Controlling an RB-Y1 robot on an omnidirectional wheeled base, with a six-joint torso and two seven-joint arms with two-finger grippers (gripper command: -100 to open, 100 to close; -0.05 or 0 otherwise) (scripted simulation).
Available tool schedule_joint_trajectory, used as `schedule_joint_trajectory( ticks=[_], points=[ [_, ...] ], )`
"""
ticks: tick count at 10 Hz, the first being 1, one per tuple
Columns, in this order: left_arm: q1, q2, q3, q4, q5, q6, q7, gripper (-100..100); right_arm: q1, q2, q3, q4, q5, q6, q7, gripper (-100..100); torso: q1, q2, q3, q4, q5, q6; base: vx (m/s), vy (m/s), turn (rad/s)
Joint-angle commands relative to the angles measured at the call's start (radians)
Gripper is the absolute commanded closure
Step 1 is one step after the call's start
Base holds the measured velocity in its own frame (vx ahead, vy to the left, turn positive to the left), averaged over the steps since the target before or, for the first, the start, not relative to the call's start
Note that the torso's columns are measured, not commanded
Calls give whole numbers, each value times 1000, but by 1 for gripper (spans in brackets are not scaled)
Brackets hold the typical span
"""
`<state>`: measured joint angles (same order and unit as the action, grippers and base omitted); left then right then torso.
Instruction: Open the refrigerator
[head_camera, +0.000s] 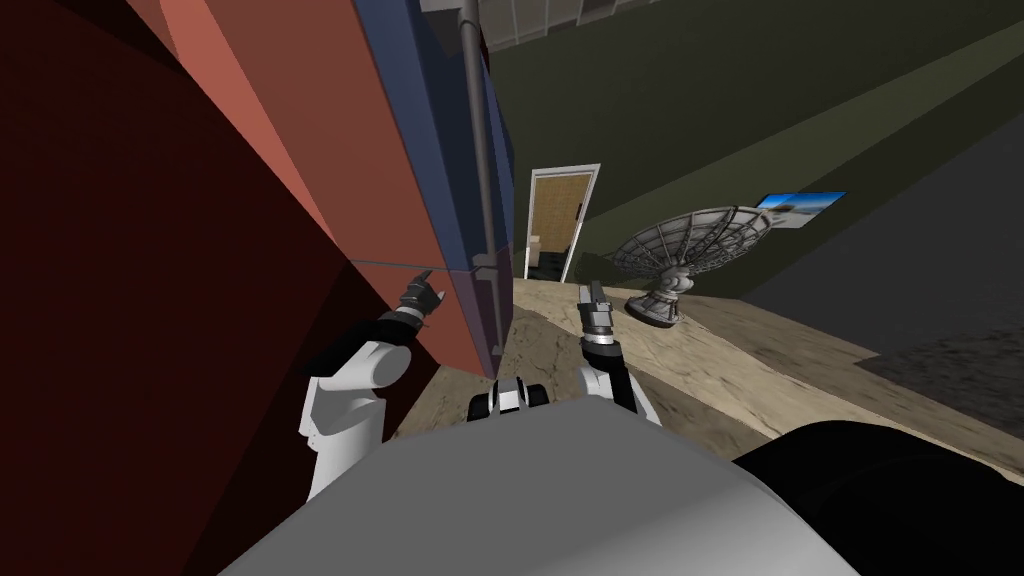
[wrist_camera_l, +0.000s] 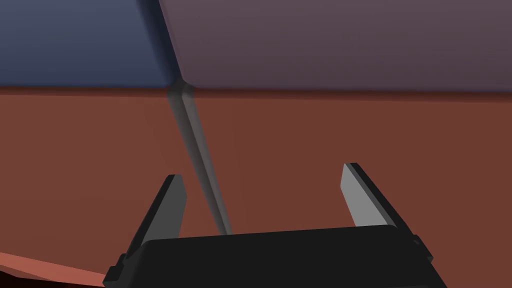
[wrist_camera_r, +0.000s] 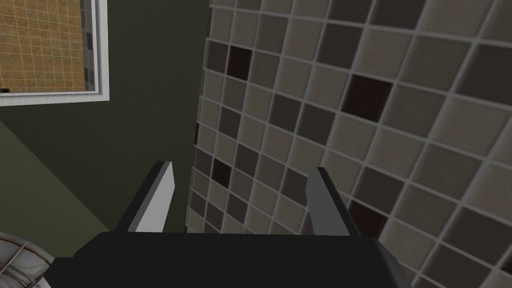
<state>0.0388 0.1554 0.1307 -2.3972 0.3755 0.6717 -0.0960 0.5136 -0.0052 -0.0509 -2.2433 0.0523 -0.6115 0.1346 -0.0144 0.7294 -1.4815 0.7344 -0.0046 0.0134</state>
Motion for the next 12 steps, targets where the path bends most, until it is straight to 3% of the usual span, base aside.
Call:
schedule_joint_trajectory(
  ticks=[1,5,9,12],
  points=[
    [-29,-8,-8,-1,19,54,2,-100,0,0,0,0,0,0,0,0,-2,-1,-1,0,-1,0,18,-71,58],
    [-75,-24,3,-30,54,161,0,-100,0,0,0,0,0,0,0,0,-8,-3,-2,-1,-3,5,30,-94,112],
    [-121,-48,14,-102,91,269,-1,-100,0,0,0,0,0,0,0,0,-15,-3,-2,2,-6,7,23,-105,126],
    [-128,-55,16,-127,98,289,-1,-100,0,0,0,0,0,0,0,0,-9,-6,-8,10,-8,5,-20,-77,15]
  ],
)
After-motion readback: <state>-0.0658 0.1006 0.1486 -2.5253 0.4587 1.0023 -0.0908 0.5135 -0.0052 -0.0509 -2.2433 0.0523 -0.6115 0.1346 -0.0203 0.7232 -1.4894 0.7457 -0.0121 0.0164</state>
